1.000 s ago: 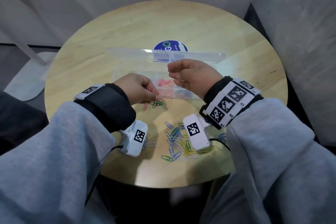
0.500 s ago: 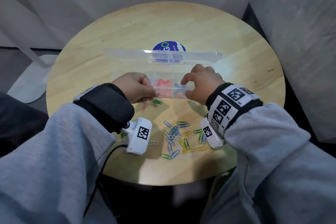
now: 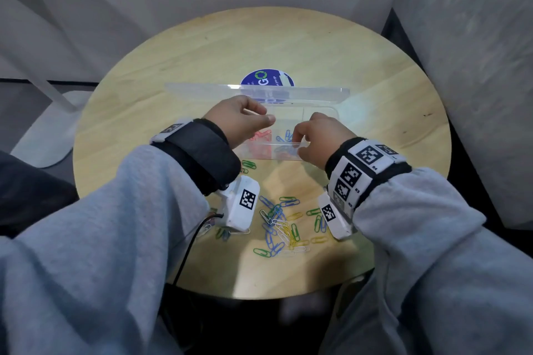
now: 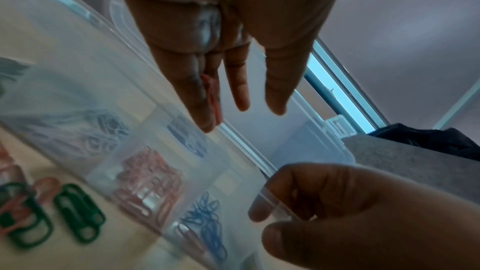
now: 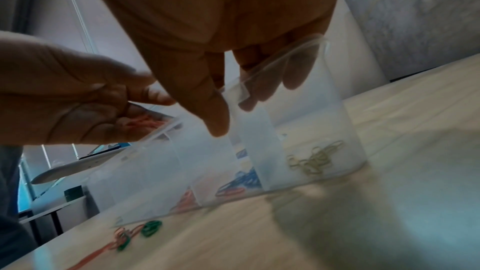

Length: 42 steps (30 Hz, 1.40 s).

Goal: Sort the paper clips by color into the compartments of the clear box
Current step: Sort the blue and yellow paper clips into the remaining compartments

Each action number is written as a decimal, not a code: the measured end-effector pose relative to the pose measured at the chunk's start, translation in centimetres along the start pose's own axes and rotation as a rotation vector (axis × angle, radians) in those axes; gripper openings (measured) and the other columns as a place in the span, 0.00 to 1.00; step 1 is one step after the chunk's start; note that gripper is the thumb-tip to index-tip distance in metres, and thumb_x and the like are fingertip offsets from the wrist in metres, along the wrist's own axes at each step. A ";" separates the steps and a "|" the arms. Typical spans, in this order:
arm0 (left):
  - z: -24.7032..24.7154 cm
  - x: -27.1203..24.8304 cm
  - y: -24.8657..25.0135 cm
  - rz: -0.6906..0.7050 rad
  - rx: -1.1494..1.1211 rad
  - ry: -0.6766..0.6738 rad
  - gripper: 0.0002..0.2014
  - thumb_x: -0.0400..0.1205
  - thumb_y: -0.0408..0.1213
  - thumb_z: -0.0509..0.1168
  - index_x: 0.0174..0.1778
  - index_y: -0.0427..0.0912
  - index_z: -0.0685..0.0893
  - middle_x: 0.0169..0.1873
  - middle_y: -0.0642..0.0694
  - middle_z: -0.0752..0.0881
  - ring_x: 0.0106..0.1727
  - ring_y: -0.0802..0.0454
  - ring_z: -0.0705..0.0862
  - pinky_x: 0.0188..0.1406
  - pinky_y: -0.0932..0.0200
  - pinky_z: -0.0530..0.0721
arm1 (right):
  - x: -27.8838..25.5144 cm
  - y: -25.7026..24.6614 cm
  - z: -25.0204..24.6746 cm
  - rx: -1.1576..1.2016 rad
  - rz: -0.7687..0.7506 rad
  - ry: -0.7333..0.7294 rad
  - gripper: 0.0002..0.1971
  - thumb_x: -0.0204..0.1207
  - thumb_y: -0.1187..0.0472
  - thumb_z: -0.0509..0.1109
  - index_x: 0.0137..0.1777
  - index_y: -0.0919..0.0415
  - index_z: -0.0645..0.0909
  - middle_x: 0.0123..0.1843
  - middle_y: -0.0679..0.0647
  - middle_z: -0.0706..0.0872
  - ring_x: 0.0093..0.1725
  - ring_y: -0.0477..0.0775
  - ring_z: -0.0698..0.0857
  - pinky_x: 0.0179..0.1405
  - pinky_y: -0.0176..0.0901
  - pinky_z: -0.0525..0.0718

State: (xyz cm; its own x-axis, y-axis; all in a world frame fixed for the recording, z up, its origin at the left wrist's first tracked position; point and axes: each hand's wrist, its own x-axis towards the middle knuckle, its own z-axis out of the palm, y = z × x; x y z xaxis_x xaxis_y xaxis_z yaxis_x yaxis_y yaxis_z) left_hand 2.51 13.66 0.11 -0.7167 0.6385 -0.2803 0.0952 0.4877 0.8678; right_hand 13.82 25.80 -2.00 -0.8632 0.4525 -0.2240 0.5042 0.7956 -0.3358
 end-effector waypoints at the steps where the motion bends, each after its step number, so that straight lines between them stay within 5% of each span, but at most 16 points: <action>1: 0.2 -0.1 0.0 0.007 0.024 -0.027 0.06 0.77 0.41 0.71 0.43 0.52 0.80 0.45 0.48 0.84 0.44 0.53 0.83 0.60 0.52 0.82 | 0.0 0.1 0.0 0.003 -0.004 0.011 0.09 0.75 0.62 0.66 0.52 0.51 0.84 0.49 0.49 0.70 0.60 0.58 0.78 0.60 0.49 0.79; 4: 0.2 -0.2 -0.6 0.029 0.111 -0.006 0.10 0.77 0.42 0.70 0.53 0.52 0.79 0.55 0.49 0.80 0.49 0.56 0.81 0.56 0.57 0.78 | -0.2 0.1 -0.1 -0.026 -0.031 0.023 0.10 0.75 0.65 0.65 0.51 0.53 0.84 0.48 0.50 0.69 0.62 0.59 0.75 0.60 0.49 0.79; 8: -1.5 -1.5 -1.8 0.143 0.296 0.283 0.10 0.76 0.38 0.71 0.50 0.50 0.79 0.51 0.46 0.77 0.51 0.51 0.78 0.50 0.60 0.75 | -0.4 -0.1 0.1 -0.069 -0.079 0.006 0.09 0.73 0.70 0.63 0.40 0.54 0.77 0.45 0.51 0.70 0.57 0.61 0.77 0.48 0.42 0.75; 13: -4.8 -2.9 -4.3 -0.060 0.579 0.553 0.20 0.71 0.46 0.73 0.58 0.46 0.78 0.66 0.40 0.73 0.69 0.39 0.69 0.66 0.50 0.70 | -0.5 -0.7 0.7 -0.176 -0.128 -0.010 0.11 0.72 0.73 0.59 0.35 0.56 0.68 0.44 0.52 0.69 0.57 0.60 0.77 0.45 0.42 0.71; 17: -5.8 -3.1 -5.8 -0.120 0.596 0.397 0.13 0.75 0.45 0.70 0.54 0.53 0.78 0.74 0.43 0.66 0.72 0.39 0.68 0.67 0.48 0.70 | -0.6 -1.0 0.4 -0.212 -0.129 -0.016 0.10 0.73 0.73 0.59 0.41 0.55 0.69 0.46 0.52 0.69 0.58 0.59 0.77 0.45 0.41 0.71; 21: -5.8 -2.7 -6.0 -0.085 0.434 0.226 0.17 0.79 0.37 0.66 0.63 0.53 0.77 0.71 0.40 0.69 0.49 0.46 0.78 0.51 0.59 0.73 | -0.8 -1.1 0.4 -0.233 -0.121 -0.026 0.12 0.75 0.71 0.58 0.50 0.55 0.77 0.57 0.57 0.76 0.62 0.59 0.75 0.56 0.46 0.75; 25: -5.9 -2.8 -5.6 -0.236 0.514 0.177 0.35 0.79 0.44 0.68 0.80 0.41 0.61 0.77 0.41 0.64 0.68 0.41 0.77 0.66 0.55 0.73 | -0.9 -1.5 0.4 -0.216 -0.135 -0.047 0.20 0.76 0.64 0.62 0.67 0.50 0.76 0.65 0.53 0.74 0.66 0.59 0.75 0.62 0.47 0.74; 28: -5.5 -3.6 -5.2 -0.348 0.580 0.131 0.33 0.81 0.47 0.65 0.79 0.40 0.63 0.76 0.41 0.71 0.74 0.44 0.72 0.68 0.58 0.70 | -1.0 -1.8 0.6 -0.250 -0.156 -0.009 0.20 0.75 0.57 0.65 0.68 0.47 0.75 0.66 0.50 0.75 0.68 0.59 0.72 0.65 0.49 0.72; 33: -5.6 -4.0 -5.5 -0.213 0.466 0.126 0.38 0.78 0.39 0.70 0.81 0.51 0.56 0.76 0.47 0.69 0.73 0.45 0.73 0.67 0.59 0.70 | -0.9 -2.3 1.3 -0.348 -0.083 -0.139 0.18 0.77 0.62 0.61 0.67 0.52 0.74 0.64 0.52 0.73 0.76 0.61 0.62 0.74 0.56 0.60; 38: -5.9 -3.5 -5.9 -0.185 0.451 0.125 0.38 0.77 0.35 0.71 0.80 0.49 0.59 0.75 0.47 0.69 0.71 0.43 0.74 0.67 0.56 0.71 | -0.5 -2.5 2.2 -0.365 -0.096 -0.191 0.18 0.72 0.66 0.63 0.62 0.53 0.76 0.62 0.50 0.75 0.71 0.57 0.69 0.66 0.57 0.78; 42: -6.3 -2.9 -6.0 -0.208 0.433 0.100 0.39 0.76 0.35 0.72 0.80 0.49 0.60 0.70 0.39 0.75 0.68 0.38 0.77 0.70 0.45 0.75 | -0.4 -2.6 2.0 -0.362 -0.093 -0.174 0.19 0.71 0.66 0.64 0.63 0.54 0.76 0.63 0.50 0.75 0.70 0.56 0.71 0.65 0.57 0.79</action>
State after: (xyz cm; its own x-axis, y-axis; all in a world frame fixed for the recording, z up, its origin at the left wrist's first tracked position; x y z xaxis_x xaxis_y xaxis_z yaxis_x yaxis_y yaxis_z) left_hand -0.30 5.09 -1.72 -0.8121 0.4509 -0.3703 0.2060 0.8154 0.5410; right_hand 12.87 22.74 -2.92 -0.8718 0.3215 -0.3696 0.3552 0.9344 -0.0250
